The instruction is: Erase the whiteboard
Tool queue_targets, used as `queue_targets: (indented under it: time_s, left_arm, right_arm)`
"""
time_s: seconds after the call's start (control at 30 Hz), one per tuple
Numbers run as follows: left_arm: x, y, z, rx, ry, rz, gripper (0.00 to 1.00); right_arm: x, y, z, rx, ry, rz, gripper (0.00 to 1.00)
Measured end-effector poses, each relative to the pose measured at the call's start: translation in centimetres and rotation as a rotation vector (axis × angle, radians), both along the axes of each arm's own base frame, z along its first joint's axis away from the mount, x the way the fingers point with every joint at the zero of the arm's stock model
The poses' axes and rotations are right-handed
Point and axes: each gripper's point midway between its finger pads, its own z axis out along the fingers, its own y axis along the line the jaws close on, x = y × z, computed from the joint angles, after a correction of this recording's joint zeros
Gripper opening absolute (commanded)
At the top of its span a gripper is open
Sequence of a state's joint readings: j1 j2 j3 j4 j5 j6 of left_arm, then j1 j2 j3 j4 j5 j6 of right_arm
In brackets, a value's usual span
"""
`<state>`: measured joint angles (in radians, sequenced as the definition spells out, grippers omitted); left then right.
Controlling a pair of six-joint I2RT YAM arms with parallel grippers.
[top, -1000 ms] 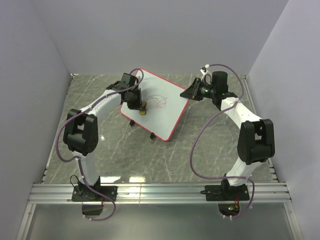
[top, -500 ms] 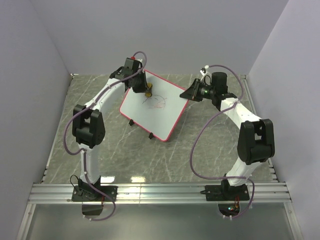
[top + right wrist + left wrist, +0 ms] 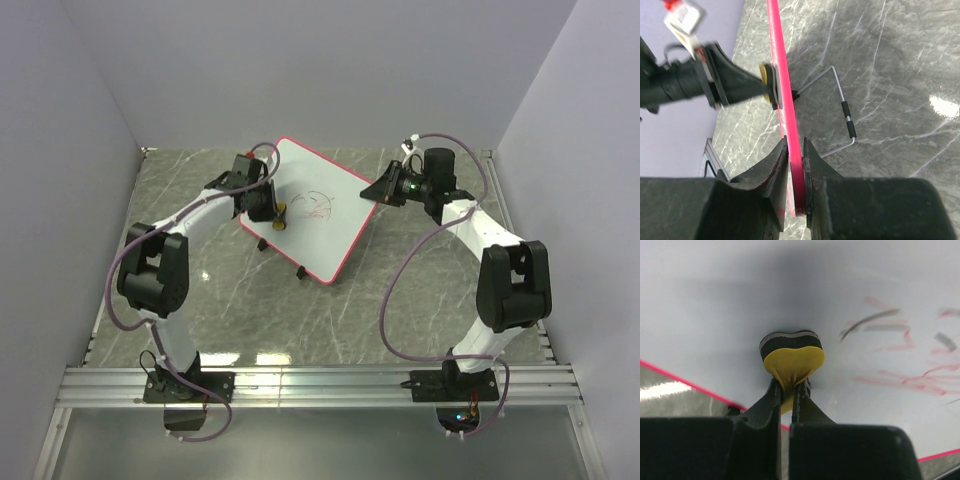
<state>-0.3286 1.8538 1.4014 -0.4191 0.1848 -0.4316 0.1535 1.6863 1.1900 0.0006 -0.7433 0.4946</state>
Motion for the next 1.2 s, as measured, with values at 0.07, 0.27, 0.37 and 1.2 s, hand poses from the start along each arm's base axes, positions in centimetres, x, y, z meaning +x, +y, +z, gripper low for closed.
queue_targets:
  time_s: [0.07,0.27,0.37,1.2]
  left_arm:
    - [-1.5,0.2,-1.0,0.008,0.026,-0.005,0.0]
    - [-2.0,0.3,-1.2,0.024,0.053,-0.006,0.0]
    - [-1.3,0.0,-0.8,0.047,0.096,-0.009,0.0]
    - [-3.9,-2.4,-1.1,-0.094,0.074,-0.092,0.0]
  right_arm:
    - [-0.1,0.0,0.0,0.001,-0.004,0.0,0.0]
    - [-0.1,0.0,0.0,0.003,-0.015,0.002,0.0]
    - [-0.1,0.0,-0.1,0.002,-0.014,0.0,0.0]
    - [-0.5,0.0,-0.4,0.0,-0.005,0.006,0.0]
